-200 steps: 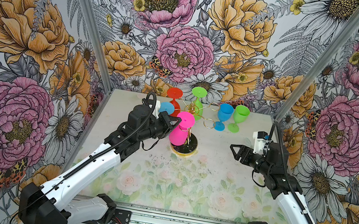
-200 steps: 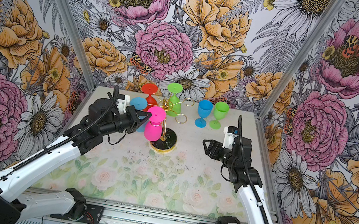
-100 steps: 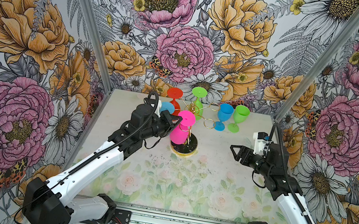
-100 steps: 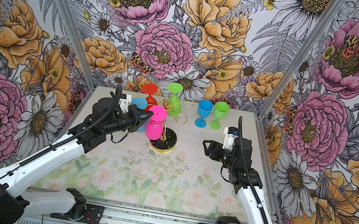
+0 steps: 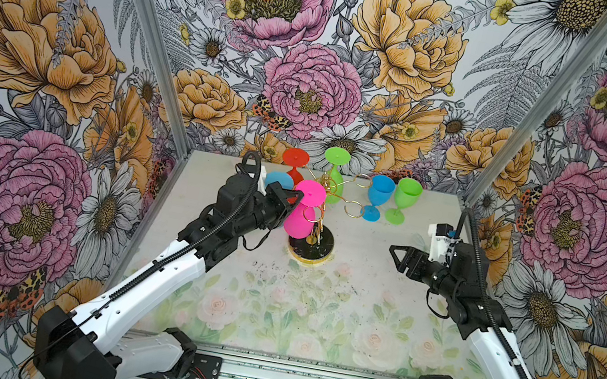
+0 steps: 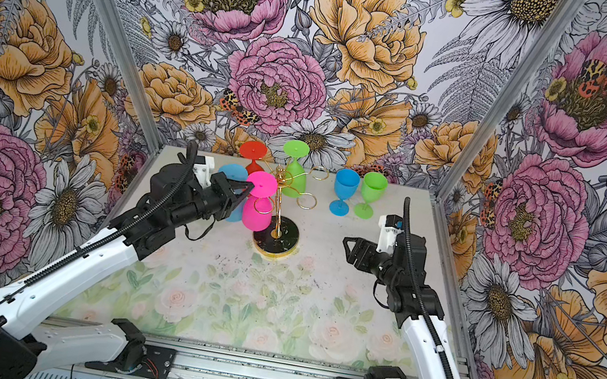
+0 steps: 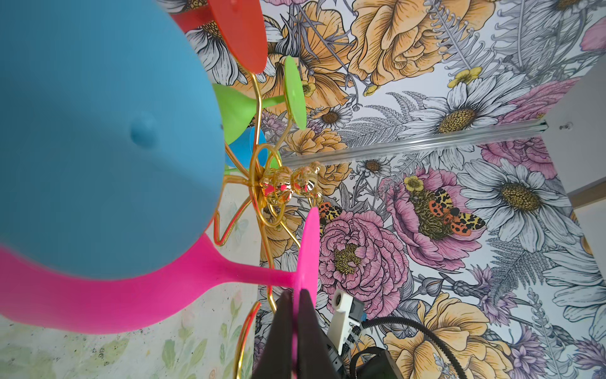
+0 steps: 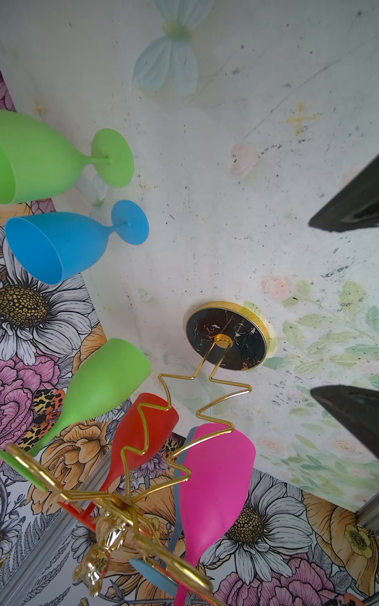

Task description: Take the wine glass off the wine glass rack

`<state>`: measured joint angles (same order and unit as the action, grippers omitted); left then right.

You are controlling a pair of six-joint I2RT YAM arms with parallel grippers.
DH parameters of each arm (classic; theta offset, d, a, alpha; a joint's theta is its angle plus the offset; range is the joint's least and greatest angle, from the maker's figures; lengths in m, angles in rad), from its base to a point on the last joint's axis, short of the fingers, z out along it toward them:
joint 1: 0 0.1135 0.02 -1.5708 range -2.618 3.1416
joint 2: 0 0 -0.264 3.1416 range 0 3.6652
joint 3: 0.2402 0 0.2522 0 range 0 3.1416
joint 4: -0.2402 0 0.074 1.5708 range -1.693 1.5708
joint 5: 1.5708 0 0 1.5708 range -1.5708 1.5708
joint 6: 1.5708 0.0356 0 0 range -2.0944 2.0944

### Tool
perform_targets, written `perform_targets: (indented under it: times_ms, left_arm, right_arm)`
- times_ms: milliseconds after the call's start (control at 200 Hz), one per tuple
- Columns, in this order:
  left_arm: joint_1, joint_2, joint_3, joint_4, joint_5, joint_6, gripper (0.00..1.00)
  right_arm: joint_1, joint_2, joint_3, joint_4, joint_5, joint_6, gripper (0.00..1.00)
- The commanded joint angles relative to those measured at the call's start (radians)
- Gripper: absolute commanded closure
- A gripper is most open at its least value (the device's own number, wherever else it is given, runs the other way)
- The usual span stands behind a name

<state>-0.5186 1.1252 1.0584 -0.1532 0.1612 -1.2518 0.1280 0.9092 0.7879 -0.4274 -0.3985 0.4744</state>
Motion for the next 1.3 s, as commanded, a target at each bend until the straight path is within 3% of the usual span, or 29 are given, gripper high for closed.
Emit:
perform_targets:
  times_ms: [0,415,681,981,1196,1291]
  left_arm:
    - [0.008,-0.062,-0.022,0.003,-0.058,-0.02,1.0]
    - [0.002,-0.205,-0.14,-0.014,-0.023,-0.054,1.0]
    - [0.023,-0.36,-0.219,-0.1,0.01,-0.007,1.0]
    - [0.008,-0.333,-0.217,-0.11,0.387,0.201,1.0]
    - [-0.069,-0.312,-0.183,-0.206,0.473,0.366,1.0]
    - [-0.151,-0.305,-0.171,-0.205,0.439,0.439,1.0]
  right_arm:
    - [0.008,-0.014,-0.003,0.022,-0.017,-0.002,0.26]
    - [0.011,-0.009,0.016,0.023,-0.032,0.01,0.25]
    - [0.022,-0.016,0.02,0.024,-0.037,0.02,0.25]
    - [0.042,0.034,0.023,0.021,-0.03,0.067,0.26]
    - [0.058,0.094,0.033,-0.01,-0.05,0.102,0.26]
    - [0.061,0.118,0.049,-0.054,-0.042,0.129,0.26]
